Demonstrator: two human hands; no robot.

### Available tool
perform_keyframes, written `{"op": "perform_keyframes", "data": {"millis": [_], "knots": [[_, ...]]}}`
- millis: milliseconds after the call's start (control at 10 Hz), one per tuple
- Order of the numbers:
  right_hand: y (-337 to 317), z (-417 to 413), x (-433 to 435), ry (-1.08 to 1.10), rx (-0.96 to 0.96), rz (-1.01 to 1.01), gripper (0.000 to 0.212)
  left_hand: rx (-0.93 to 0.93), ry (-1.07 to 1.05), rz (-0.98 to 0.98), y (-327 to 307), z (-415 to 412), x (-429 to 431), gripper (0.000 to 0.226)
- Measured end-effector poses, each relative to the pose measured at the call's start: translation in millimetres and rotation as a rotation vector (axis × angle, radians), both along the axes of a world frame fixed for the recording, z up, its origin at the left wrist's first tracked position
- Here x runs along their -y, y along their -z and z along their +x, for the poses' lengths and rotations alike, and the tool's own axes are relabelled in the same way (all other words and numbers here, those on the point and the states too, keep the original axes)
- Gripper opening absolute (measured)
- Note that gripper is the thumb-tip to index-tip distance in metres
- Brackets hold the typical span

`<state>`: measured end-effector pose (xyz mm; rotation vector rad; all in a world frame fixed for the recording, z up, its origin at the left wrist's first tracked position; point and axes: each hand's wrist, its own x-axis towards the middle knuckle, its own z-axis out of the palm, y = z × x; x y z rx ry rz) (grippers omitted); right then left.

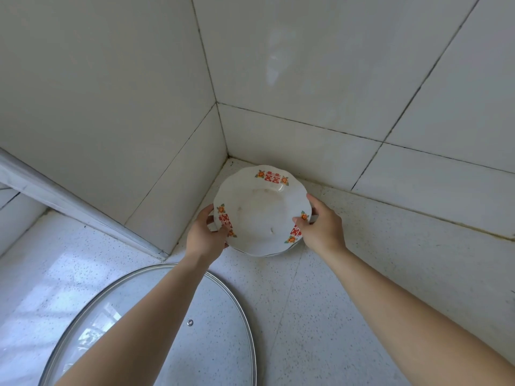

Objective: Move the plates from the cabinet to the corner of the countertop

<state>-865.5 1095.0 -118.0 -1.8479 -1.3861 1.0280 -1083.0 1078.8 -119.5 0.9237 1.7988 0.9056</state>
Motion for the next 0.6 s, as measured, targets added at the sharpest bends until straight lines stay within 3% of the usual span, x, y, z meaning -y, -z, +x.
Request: {"op": "perform_keyframes", "data": {"millis": [100,200,300,600], "knots": [[-5,0,4,-0.023,0.018,-0.012,0.053,-0.023,0.016,-0.016,-5,0,4,0.052],[-14,3,13,-0.046,0.033,-0.026,0.035,-0.191,0.136,-0.027,-16,3,15,0.05],[-28,9,26,-0.06,0.068,-0.039,0.032,-0.37,0.269,-0.046,-31,7,33,0.057],[-81,18,82,-0.177,0.117,0.03,0.049,-0.582,0.408,0.139,-90,29,100,0.054]]}}
